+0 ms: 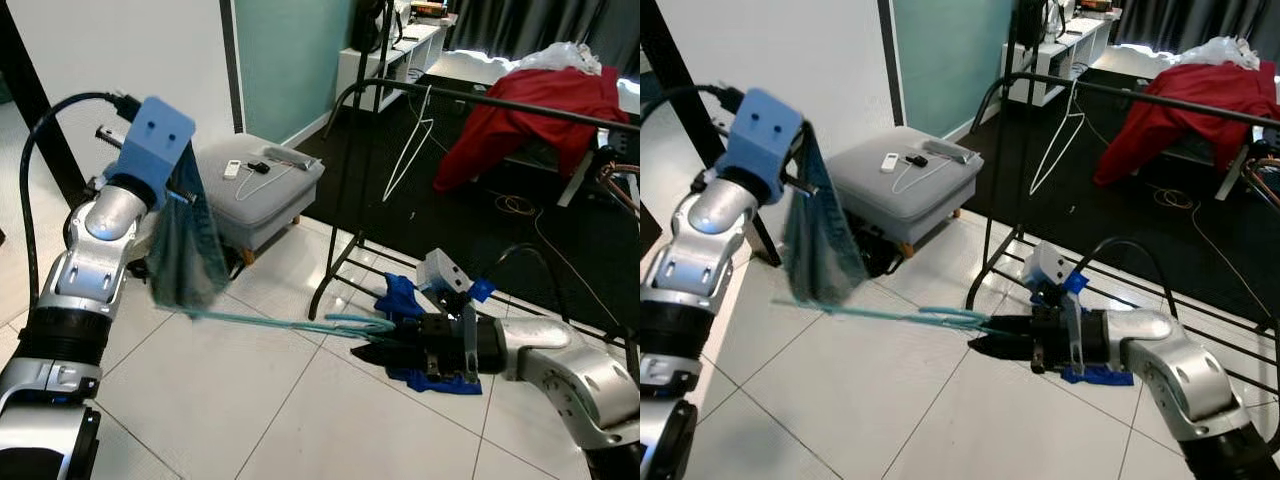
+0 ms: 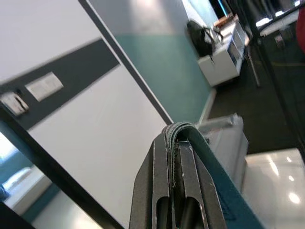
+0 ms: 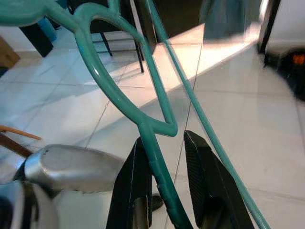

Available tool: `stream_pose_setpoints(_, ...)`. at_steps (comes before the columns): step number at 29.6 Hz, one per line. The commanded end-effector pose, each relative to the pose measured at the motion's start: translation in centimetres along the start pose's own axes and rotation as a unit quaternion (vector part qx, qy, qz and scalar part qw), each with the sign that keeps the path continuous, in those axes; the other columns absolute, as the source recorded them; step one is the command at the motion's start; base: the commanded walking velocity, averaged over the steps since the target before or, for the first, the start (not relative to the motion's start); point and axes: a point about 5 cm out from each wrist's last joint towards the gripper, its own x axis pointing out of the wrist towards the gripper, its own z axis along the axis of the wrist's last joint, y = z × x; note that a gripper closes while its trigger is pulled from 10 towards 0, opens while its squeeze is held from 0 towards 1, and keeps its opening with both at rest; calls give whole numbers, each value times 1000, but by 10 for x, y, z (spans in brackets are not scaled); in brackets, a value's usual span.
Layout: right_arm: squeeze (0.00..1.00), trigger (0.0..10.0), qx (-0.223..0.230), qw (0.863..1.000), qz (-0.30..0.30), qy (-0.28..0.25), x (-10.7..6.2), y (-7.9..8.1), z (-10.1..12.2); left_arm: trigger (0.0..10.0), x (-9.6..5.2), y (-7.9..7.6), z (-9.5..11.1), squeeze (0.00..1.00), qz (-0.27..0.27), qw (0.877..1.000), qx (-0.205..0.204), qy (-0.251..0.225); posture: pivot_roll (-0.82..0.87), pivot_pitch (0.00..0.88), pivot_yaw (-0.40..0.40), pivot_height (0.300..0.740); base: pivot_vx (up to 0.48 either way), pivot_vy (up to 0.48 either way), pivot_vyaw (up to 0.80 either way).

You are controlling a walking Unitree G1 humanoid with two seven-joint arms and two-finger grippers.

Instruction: Hang hanger

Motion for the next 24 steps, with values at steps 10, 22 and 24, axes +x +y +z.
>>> stream_pose_setpoints(10, 0, 10000, 59, 987, -95, -113, -37, -20, 15, 10000, 5, 16, 14, 0, -8, 995, 82, -51, -91, 25, 7, 740, 0, 0, 0)
stream_pose_setpoints(22, 0, 10000, 107, 982, -41, -153, -44, 0, 16, 10000, 6, 14, 15, 0, 4, 994, 91, -62, -99, 34, 13, 740, 0, 0, 0)
stream_pose_setpoints(24, 0, 10000, 112, 981, -50, -151, -46, -2, 14, 10000, 7, 14, 18, 0, 4, 994, 88, -69, -99, 35, 12, 740, 0, 0, 0)
